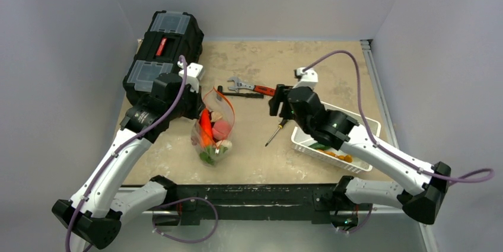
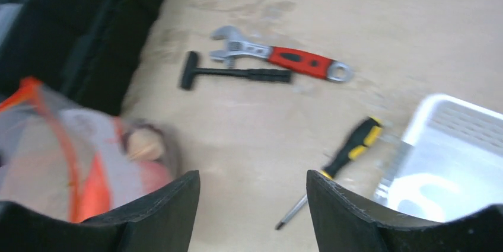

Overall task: Place the food in the zip-top bag and seal the zipper
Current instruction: Pick up the fake vegetable from the bin.

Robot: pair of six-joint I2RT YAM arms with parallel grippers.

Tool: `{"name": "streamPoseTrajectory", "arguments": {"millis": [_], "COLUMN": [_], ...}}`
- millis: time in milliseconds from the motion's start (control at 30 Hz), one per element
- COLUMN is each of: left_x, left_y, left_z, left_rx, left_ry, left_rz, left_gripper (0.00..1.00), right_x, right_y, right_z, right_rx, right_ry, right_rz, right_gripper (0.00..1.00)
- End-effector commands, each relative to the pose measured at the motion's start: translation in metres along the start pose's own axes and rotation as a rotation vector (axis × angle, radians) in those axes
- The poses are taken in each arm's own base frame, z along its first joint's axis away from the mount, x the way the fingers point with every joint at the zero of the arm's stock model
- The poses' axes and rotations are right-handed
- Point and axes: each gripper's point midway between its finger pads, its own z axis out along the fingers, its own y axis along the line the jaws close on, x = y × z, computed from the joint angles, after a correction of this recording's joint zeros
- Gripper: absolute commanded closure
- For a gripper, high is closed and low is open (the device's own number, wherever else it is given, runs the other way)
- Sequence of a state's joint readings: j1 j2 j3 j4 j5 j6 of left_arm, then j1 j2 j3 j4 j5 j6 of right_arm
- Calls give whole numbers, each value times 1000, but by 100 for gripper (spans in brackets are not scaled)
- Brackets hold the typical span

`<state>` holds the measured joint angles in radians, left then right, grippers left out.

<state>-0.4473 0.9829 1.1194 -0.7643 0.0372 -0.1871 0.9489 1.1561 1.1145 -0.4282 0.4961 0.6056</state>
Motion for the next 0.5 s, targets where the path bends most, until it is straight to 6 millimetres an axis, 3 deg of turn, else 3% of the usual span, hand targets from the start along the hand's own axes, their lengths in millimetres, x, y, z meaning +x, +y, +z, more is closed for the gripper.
{"name": "streamPoseTrajectory", "arguments": {"millis": [0, 300, 467], "left_x": [-21, -21, -21], "left_y": [-4, -4, -4], "left_z": [-4, -4, -4], "left_rx": [18, 18, 15], "left_ry": [-70, -66, -66], "left_rz": [6, 5, 6], "left_gripper": [100, 100, 100], "right_x": [7, 53, 74], "right_y": [-69, -185, -228], "right_z": [-8, -24, -33], "right_rx": [207, 562, 715], "right_ry": [-23, 72, 111], "right_rz": [160, 417, 555], "right_gripper": [31, 17, 9]}}
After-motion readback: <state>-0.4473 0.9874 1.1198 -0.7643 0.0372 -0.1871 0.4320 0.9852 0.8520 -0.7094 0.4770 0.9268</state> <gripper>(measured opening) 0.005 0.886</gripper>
